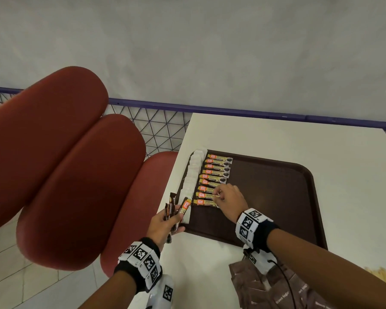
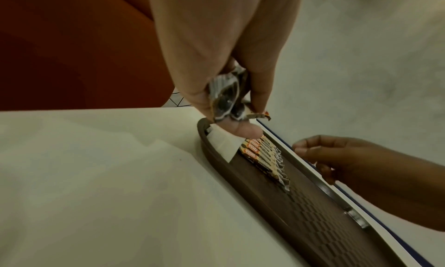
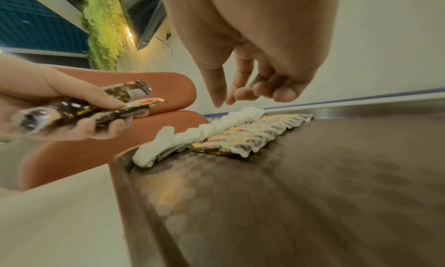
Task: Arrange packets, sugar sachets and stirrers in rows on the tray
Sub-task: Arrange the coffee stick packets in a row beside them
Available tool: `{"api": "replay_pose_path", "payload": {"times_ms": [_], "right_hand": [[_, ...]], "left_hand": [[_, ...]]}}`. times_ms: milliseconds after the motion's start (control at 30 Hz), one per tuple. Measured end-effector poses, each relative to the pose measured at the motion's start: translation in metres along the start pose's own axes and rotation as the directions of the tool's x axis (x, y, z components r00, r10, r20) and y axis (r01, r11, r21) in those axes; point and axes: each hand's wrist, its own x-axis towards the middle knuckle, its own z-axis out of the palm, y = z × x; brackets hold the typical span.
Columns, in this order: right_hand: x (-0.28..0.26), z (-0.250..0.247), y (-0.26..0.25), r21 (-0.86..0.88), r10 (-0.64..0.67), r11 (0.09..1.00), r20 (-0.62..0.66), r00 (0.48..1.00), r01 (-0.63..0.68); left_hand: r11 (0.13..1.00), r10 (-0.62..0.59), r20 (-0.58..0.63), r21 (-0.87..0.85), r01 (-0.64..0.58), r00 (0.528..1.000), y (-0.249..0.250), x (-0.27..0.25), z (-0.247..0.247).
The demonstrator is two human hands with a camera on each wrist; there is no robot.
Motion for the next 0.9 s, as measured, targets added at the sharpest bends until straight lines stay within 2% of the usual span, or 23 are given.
{"api": "replay_pose_path", "payload": {"times_ms": [133, 233, 333, 467, 567, 700, 800, 867, 900], "right_hand": [[-0.001, -0.004, -0.015, 0.233, -0.102, 0.97, 0.121, 0.987, 0.072], [-0.007, 0.001, -0.022, 0.403, -0.08, 0.915, 0.234, 0.969, -0.022], [-0.009, 0.005, -0.02, 0.472, -0.051, 0.879, 0.22, 0.974, -0.061], [-0.01, 0.004, -0.02, 0.687, 0.013, 0.71, 0.203, 0.979, -0.152], [-0.012, 0.01, -0.023, 0.75, 0.052, 0.623, 0.244, 0.968, -0.223], [-0.013, 0.014, -0.023, 0.696, 0.028, 0.684, 0.274, 0.961, -0.219], [-0.01, 0.014, -0.023, 0.699, 0.042, 0.681, 0.258, 0.965, -0.216], [-0.009, 0.013, -0.022, 0.698, 0.041, 0.688, 0.236, 0.971, -0.199], [-0.008, 0.013, -0.021, 0.672, 0.022, 0.719, 0.23, 0.973, -0.176]], "left_hand": [[0.999, -0.004, 0.032, 0.045, 0.002, 0.999, 0.002, 0.002, 0.01], [0.996, -0.002, 0.064, 0.088, -0.004, 0.998, 0.001, 0.004, 0.017], [0.993, -0.018, 0.09, 0.116, 0.007, 0.996, -0.001, 0.004, 0.022], [0.964, 0.001, 0.101, 0.265, -0.028, 0.995, 0.0, 0.001, 0.025], [0.97, 0.028, 0.086, 0.239, -0.048, 0.996, 0.003, 0.001, 0.029], [0.981, 0.008, 0.1, 0.193, -0.027, 0.995, 0.002, 0.0, 0.028], [0.994, 0.011, 0.138, 0.109, -0.026, 0.99, 0.004, 0.0, 0.026], [0.999, 0.021, 0.091, 0.036, -0.024, 0.996, 0.007, 0.001, 0.022], [0.999, 0.025, 0.052, 0.027, -0.027, 0.998, 0.009, 0.001, 0.02]]}}
